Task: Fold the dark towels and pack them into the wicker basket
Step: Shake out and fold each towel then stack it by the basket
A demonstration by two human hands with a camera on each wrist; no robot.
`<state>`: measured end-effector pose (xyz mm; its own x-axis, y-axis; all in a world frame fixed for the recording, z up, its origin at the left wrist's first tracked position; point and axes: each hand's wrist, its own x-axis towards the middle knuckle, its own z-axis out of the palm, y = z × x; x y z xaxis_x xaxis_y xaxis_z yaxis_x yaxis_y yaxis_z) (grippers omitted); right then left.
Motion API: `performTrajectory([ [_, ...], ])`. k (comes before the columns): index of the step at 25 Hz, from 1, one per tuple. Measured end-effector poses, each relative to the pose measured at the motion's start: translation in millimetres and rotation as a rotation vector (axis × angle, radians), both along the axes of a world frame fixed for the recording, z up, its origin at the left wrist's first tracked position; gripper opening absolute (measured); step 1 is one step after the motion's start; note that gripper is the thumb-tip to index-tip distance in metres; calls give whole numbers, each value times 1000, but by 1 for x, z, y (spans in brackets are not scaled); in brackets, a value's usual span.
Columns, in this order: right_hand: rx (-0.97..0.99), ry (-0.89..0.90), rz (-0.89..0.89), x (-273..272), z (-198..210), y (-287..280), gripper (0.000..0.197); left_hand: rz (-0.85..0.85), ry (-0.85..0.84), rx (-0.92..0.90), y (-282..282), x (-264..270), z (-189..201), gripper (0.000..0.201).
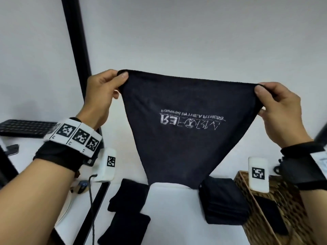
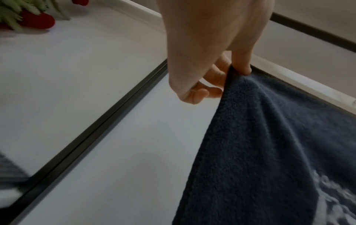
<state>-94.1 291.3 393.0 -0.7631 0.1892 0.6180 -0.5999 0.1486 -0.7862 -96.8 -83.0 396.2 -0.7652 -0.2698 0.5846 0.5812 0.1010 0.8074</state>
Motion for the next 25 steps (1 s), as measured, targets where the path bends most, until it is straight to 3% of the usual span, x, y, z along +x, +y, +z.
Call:
performTrajectory([
  [4, -63, -117, 95, 42, -39, 2, 4, -129, -102, 102, -3, 37, -47, 19],
  [8, 40, -320, 74, 35, -111, 11, 6, -113, -359, 104, -1, 26, -132, 17],
  [12, 565, -585, -53, -4, -235, 11, 9, 53, -779, -95, 6, -12, -259, 20],
  [16, 979, -873, -60, -56, -375, -8, 16, 114, -1097, -459, 22, -66, -386, 19],
  [20, 1091, -995, -78, -94, -456, -36, 18, 144, -1163, -649, 41, -110, -457, 15],
  [25, 1103, -1054, -188, -137, -518, -42, 20, 72, -1096, -780, 55, -150, -503, 18],
])
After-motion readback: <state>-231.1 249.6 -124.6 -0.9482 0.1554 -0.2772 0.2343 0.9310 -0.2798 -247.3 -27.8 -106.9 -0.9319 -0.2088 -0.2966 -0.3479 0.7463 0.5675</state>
